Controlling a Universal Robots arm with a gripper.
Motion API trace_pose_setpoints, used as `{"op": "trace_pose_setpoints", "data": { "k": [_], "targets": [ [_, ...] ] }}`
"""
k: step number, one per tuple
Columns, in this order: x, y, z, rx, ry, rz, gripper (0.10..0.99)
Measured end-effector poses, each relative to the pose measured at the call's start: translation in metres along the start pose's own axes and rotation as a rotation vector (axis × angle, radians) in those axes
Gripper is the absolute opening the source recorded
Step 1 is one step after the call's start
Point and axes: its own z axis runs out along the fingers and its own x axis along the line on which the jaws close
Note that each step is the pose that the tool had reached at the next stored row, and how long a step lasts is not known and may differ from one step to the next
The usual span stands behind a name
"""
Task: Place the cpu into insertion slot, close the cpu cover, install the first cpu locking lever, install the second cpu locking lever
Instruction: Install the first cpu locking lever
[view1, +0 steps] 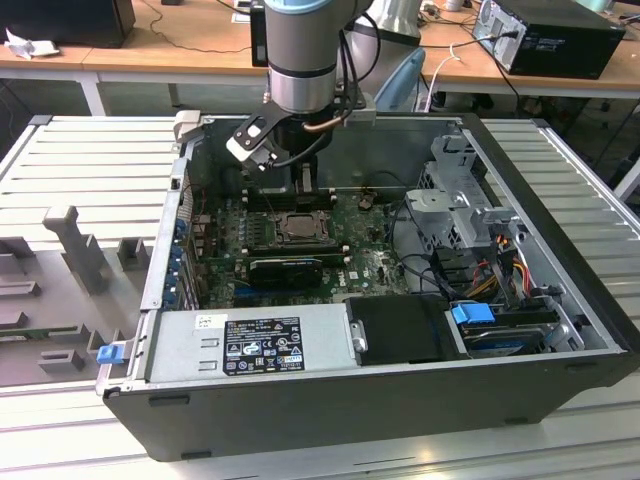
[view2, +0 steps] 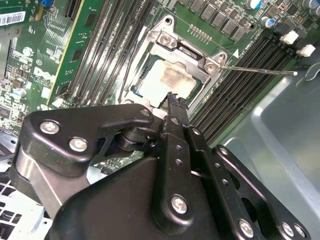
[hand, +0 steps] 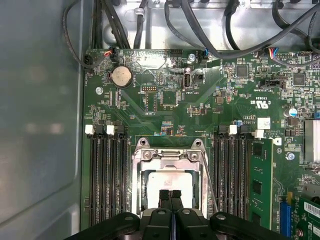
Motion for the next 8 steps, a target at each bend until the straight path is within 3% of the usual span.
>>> {"op": "trace_pose_setpoints", "data": {
  "k": [3, 8],
  "targets": [
    [0.0, 0.0001, -0.0015, 0.0, 0.0, 0.0, 0.106],
    [0.0003, 0.0006, -0.0114, 0.0, 0.0, 0.0, 0.106]
  ]
}}
